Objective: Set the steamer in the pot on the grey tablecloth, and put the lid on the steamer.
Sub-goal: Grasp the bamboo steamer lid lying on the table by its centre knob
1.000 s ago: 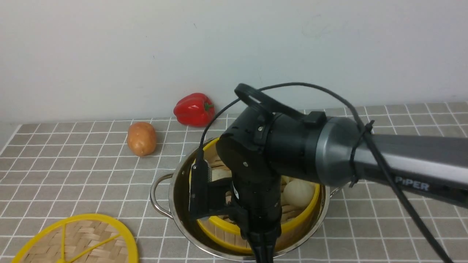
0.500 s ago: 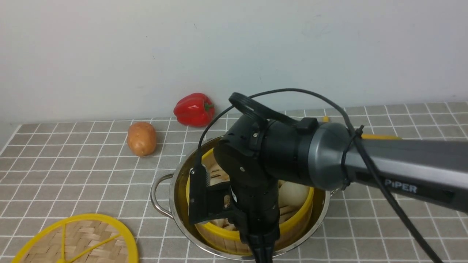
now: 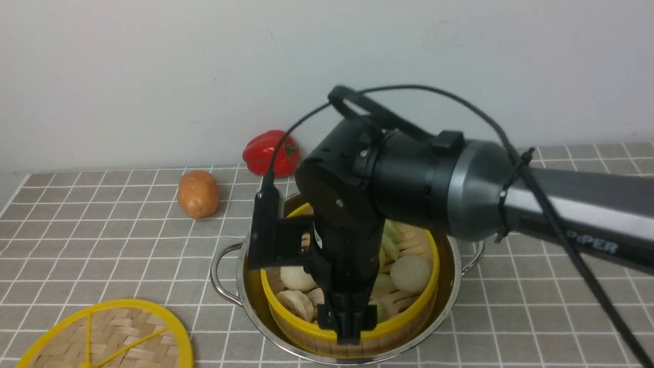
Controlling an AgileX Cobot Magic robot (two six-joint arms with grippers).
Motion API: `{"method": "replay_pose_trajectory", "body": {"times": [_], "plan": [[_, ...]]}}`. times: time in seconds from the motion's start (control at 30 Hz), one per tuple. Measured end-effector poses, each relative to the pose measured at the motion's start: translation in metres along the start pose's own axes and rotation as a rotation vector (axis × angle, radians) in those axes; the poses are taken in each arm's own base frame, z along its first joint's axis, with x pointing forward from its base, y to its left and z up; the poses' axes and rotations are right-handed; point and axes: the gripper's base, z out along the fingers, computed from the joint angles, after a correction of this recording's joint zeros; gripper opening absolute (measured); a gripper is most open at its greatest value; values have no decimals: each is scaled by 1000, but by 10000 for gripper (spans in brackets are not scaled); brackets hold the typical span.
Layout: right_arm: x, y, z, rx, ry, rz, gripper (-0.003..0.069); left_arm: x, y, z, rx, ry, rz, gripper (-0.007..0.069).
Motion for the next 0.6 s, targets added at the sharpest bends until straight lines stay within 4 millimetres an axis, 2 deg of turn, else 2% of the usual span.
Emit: {"method": "replay_pose_trajectory", "body": {"times": [0.1,0.23,0.27,0.37,0.4,0.5,0.53,0.57,0.6], "plan": [[-1,-3,-14,21,-35,27,586,0,0,0,0,0,0,526],[0,-7,-46,58,-108,132,491,0,0,0,0,0,0,526],[0,-7,-47,60,-111,132,484,0,0,0,0,0,0,526],[9,-11,-85,134,-180,239,295,0,0,0,0,0,0,526],[14,-13,-97,169,-197,270,210,0,0,0,0,0,0,526],[29,-16,-132,261,-254,363,38,0,0,0,0,0,0,526],[34,-16,-144,292,-276,399,0,0,0,0,0,0,0,526],[40,-16,-155,316,-301,435,-9,0,0,0,0,0,0,526],[41,-17,-158,326,-303,433,-10,0,0,0,0,0,0,526]]}}
